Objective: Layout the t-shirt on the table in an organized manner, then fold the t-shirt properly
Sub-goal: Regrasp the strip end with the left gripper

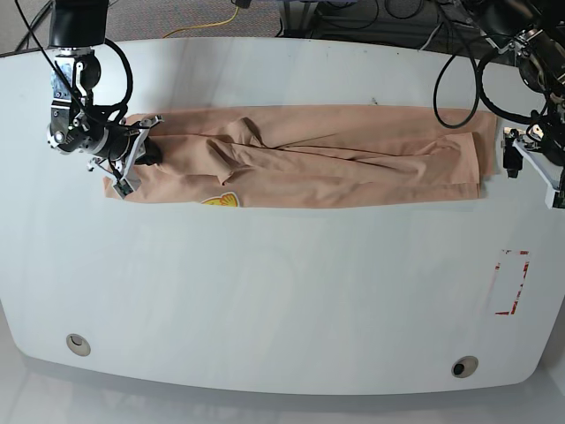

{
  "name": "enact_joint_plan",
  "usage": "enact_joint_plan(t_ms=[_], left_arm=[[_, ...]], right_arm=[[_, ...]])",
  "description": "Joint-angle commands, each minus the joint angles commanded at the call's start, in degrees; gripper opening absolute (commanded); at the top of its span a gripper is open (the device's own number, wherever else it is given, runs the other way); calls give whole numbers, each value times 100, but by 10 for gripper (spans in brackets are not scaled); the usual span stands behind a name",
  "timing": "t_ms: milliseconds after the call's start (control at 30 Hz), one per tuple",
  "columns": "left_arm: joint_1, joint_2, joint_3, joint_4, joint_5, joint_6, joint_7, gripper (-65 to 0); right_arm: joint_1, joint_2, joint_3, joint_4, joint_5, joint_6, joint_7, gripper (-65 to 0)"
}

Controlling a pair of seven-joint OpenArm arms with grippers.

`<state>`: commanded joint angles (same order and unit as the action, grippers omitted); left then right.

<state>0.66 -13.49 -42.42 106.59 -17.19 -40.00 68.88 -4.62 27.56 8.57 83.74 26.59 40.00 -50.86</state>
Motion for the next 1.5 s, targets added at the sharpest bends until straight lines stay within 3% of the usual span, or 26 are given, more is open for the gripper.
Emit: enact_joint_plan(t_ms=[233, 467, 600, 1100, 1500], left_arm=[[-18, -378, 18, -1073, -923, 0, 0, 0], [-26, -554, 26, -2242, -1670, 0, -18, 0], [-26, -563, 62, -2479, -1741, 0, -26, 0], [-26, -519, 1125, -2523, -1741, 0, -26, 0], [18, -334, 1495, -2523, -1732, 0, -202, 0]], right_arm=[[-9, 0, 0, 0, 0, 0, 0, -645], [-26, 0, 0, 0, 9, 0, 0, -645], [-26, 0, 0, 0, 26, 0, 0, -645], [-26, -9, 0, 9, 53, 0, 0, -645], [-26, -9, 0, 9, 53, 0, 9, -645]])
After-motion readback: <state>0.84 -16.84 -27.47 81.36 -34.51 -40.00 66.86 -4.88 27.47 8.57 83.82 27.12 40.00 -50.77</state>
